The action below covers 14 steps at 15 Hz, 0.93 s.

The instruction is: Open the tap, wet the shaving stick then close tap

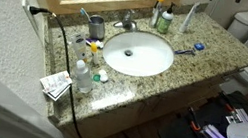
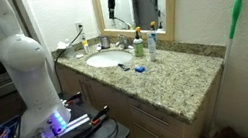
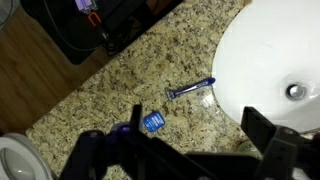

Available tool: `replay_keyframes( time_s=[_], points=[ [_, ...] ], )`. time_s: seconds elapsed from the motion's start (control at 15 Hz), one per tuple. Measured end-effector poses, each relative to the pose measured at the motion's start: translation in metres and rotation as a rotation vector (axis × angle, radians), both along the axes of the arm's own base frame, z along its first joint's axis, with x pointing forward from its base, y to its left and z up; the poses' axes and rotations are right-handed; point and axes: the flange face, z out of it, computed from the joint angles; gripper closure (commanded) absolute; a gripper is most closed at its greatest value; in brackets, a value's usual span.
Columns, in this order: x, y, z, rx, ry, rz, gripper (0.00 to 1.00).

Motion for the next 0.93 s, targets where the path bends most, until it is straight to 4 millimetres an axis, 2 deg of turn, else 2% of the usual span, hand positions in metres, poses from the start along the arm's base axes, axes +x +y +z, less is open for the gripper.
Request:
replay_keyframes(
  time_s=[0.2, 0.33, 0.53, 0.73, 0.93],
  points=[
    [0.000, 0.015, 0.001, -0.005, -0.003, 0.020, 0.00],
    [0.000, 0.018, -0.003, 0.006, 0.007, -0.015, 0.00],
    [0.002, 0.029, -0.034, 0.053, 0.040, -0.173, 0.00],
    [0.005, 0.048, -0.069, 0.044, -0.021, -0.330, 0.00],
    [0.003, 0.063, -0.079, 0.032, -0.047, -0.376, 0.00]
  ],
)
